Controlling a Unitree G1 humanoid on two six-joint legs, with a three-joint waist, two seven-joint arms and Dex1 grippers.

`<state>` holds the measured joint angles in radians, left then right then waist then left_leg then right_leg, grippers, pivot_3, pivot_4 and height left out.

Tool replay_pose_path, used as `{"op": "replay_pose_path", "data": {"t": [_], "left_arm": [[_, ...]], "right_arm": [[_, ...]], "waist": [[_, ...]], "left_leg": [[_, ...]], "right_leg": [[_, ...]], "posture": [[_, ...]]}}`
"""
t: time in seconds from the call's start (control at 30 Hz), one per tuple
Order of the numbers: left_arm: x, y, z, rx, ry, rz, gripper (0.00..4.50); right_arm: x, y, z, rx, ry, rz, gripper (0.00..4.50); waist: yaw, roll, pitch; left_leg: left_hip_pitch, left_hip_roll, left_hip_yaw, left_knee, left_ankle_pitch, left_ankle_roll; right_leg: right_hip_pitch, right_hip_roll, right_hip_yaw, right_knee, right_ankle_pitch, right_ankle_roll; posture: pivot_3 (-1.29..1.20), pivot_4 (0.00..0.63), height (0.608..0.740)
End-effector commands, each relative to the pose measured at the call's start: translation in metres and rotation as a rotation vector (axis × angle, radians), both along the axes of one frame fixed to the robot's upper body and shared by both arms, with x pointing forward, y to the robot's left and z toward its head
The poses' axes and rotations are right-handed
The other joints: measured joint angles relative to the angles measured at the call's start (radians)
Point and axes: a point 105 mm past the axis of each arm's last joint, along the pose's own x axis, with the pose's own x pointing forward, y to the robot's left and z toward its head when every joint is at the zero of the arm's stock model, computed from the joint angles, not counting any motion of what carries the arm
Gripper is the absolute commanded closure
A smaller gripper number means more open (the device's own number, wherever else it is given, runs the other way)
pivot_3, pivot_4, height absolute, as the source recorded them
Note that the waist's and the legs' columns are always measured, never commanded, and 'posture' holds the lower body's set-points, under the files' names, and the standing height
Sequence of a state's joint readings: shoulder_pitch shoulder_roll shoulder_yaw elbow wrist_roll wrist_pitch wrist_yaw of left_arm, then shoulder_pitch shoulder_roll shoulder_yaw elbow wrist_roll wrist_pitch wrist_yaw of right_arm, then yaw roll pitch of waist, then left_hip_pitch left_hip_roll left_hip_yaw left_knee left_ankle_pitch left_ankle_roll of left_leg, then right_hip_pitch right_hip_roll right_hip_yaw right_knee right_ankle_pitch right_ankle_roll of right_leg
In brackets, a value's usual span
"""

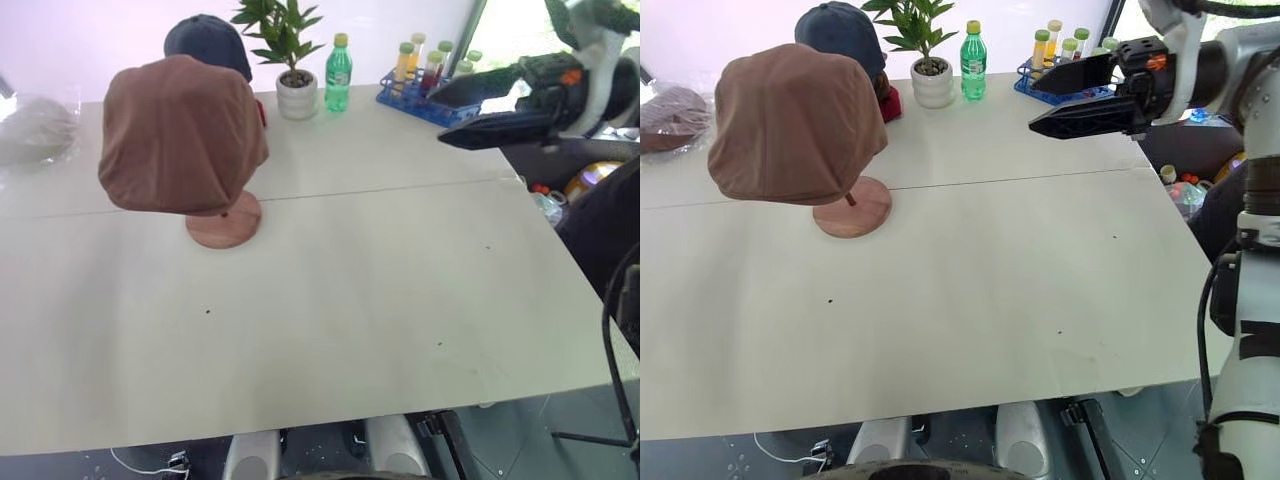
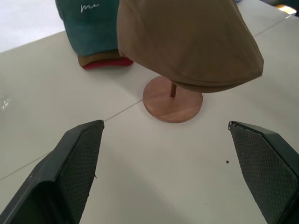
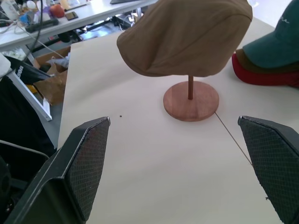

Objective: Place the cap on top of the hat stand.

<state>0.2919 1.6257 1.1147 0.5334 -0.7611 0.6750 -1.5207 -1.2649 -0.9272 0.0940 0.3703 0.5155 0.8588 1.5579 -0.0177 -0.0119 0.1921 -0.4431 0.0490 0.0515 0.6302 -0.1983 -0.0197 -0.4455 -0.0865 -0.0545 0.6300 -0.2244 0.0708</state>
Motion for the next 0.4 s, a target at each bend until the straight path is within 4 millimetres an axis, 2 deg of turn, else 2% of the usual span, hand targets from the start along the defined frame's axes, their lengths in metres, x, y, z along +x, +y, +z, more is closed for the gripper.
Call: {"op": "replay_pose_path", "data": {"t": [0.03, 0.17, 0.27, 0.4], "left_arm": [[0.005, -0.006, 0.019, 0.040, 0.014, -0.066, 0.04], [0.014, -0.015, 0.030, 0.052, 0.008, -0.102, 0.04], [0.020, -0.025, 0.033, 0.070, -0.008, -0.148, 0.04], [0.026, -0.027, 0.032, 0.080, -0.039, -0.150, 0.04]], "right_arm": [[-0.002, -0.012, 0.018, 0.023, -0.063, -0.060, 0.00], [0.000, -0.013, 0.019, 0.036, -0.075, -0.075, 0.00], [0.001, -0.009, 0.020, 0.049, -0.085, -0.071, 0.00], [0.001, -0.002, 0.019, 0.059, -0.095, -0.056, 0.00]], "waist": [[0.000, -0.001, 0.000], [-0.003, 0.000, 0.000], [-0.005, 0.000, 0.001], [-0.010, 0.000, 0.001]], "left_leg": [[0.000, 0.000, 0.000, 0.000, -0.001, -0.002], [-0.001, 0.000, 0.001, -0.001, -0.001, -0.001], [-0.001, 0.000, 0.001, -0.002, 0.000, 0.000], [-0.002, 0.001, 0.002, -0.002, 0.000, 0.000]], "right_leg": [[0.000, 0.000, 0.000, 0.000, 0.000, 0.000], [-0.001, 0.000, 0.000, 0.000, 0.000, 0.000], [-0.003, 0.000, 0.000, 0.001, 0.000, 0.000], [-0.004, 0.001, 0.001, 0.002, 0.001, 0.003]], "posture": [[0.00, 0.150, 0.740], [0.00, 0.150, 0.740], [0.00, 0.150, 0.740], [0.00, 0.150, 0.740]]}}
